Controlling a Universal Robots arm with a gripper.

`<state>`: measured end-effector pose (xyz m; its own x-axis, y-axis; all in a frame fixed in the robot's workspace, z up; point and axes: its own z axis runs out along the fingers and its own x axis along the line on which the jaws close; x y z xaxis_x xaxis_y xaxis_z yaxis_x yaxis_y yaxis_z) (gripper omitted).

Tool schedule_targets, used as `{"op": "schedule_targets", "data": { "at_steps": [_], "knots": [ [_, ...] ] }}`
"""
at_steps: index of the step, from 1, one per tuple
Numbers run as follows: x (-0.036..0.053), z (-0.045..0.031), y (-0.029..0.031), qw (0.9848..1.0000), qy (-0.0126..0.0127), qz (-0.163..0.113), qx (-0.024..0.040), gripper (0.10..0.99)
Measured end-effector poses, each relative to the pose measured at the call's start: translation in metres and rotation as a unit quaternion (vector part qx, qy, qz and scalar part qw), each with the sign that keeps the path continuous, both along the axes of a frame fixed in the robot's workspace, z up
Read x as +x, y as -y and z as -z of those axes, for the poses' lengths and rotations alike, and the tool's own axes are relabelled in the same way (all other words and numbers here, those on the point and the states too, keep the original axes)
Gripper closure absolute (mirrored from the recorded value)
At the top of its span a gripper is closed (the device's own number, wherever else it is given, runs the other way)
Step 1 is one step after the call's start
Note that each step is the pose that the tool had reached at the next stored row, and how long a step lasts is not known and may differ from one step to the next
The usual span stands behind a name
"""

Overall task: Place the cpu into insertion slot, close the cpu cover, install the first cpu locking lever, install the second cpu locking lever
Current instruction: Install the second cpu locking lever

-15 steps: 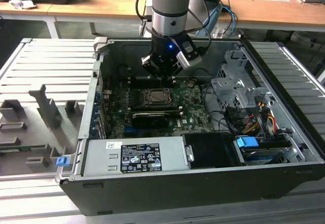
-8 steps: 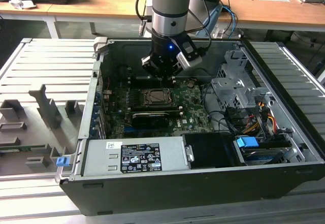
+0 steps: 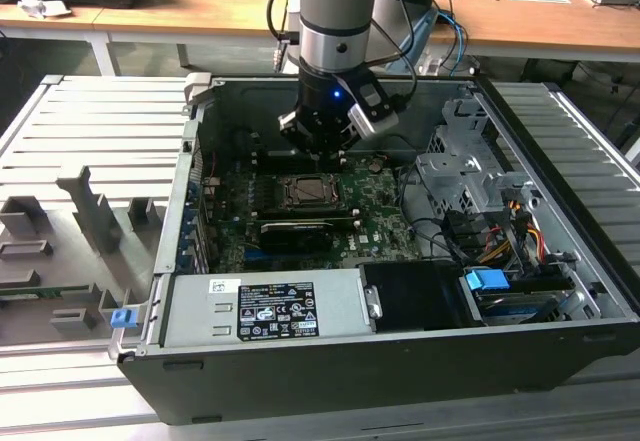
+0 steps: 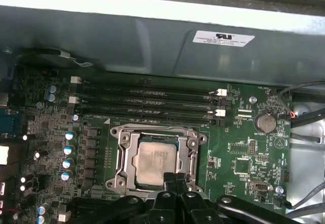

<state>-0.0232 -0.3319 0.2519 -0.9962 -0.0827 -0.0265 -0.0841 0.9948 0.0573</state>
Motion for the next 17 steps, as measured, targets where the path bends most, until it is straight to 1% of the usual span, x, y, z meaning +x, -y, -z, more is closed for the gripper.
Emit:
{"op": "schedule_targets", "data": {
  "at_steps": [6, 9, 12, 13, 14, 15, 16, 17],
  "knots": [
    [0.0001, -0.0001, 0.0022, 1.0000, 0.0000, 0.000, -0.0001, 0.980],
    [0.0000, 0.0000, 0.0056, 1.0000, 0.0000, 0.000, 0.0000, 0.980],
    [0.0000, 0.0000, 0.0108, 1.0000, -0.0001, 0.000, -0.0001, 0.980],
    [0.0001, 0.0017, 0.0165, 1.0000, -0.0001, -0.001, 0.0001, 0.980],
    [0.0001, 0.0026, 0.0182, 1.0000, -0.0003, -0.001, 0.0000, 0.980],
    [0.0001, 0.0038, 0.0201, 1.0000, -0.0007, -0.001, 0.0000, 0.980],
    [0.0001, 0.0064, 0.0236, 1.0000, -0.0016, -0.002, 0.0001, 0.980],
    [0.0001, 0.0079, 0.0255, 1.0000, -0.0023, -0.002, 0.0001, 0.980]
  ]
}}
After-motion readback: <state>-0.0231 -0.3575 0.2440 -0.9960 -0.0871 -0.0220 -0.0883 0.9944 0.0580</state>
